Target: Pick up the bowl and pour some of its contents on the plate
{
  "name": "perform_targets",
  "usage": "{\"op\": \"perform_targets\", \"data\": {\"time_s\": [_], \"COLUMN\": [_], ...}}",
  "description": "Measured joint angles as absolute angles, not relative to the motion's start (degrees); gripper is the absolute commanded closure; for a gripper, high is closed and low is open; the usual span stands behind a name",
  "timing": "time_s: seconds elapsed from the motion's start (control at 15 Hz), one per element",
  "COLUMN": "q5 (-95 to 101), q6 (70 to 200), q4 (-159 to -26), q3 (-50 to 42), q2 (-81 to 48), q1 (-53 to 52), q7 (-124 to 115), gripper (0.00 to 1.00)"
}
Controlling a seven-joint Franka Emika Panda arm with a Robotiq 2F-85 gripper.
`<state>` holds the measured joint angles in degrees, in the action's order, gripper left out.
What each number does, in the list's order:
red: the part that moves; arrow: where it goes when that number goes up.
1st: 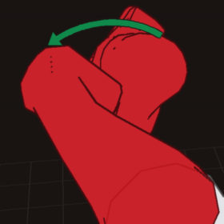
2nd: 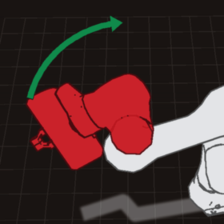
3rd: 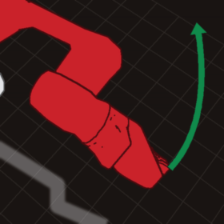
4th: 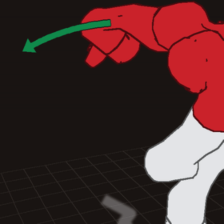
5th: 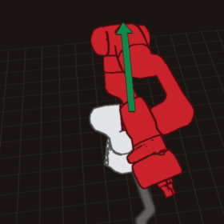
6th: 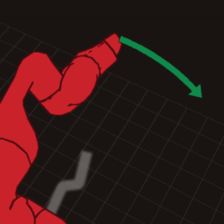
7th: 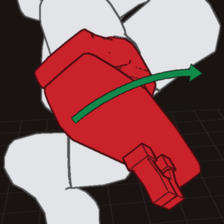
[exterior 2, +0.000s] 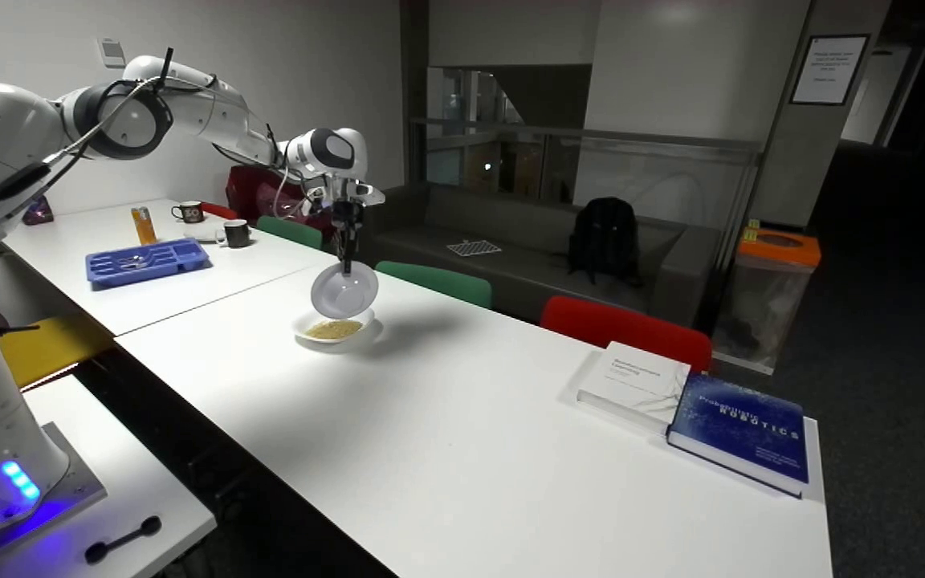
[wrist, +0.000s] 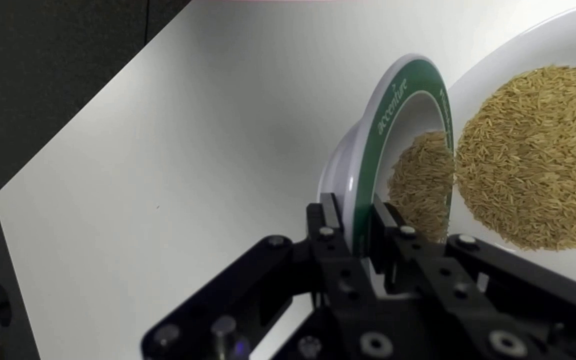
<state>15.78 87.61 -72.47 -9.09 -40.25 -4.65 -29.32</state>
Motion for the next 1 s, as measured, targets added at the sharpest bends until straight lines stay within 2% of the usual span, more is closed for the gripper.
{"op": "perform_targets", "data": {"time_s": [1.0], "q5": [15.85], "q6": [87.27], "q4": [-69.85], "q3": [-8.91], "q2": [-40.25], "q1": [-7.86], "q7": [-29.33], "gripper": [0.96]}}
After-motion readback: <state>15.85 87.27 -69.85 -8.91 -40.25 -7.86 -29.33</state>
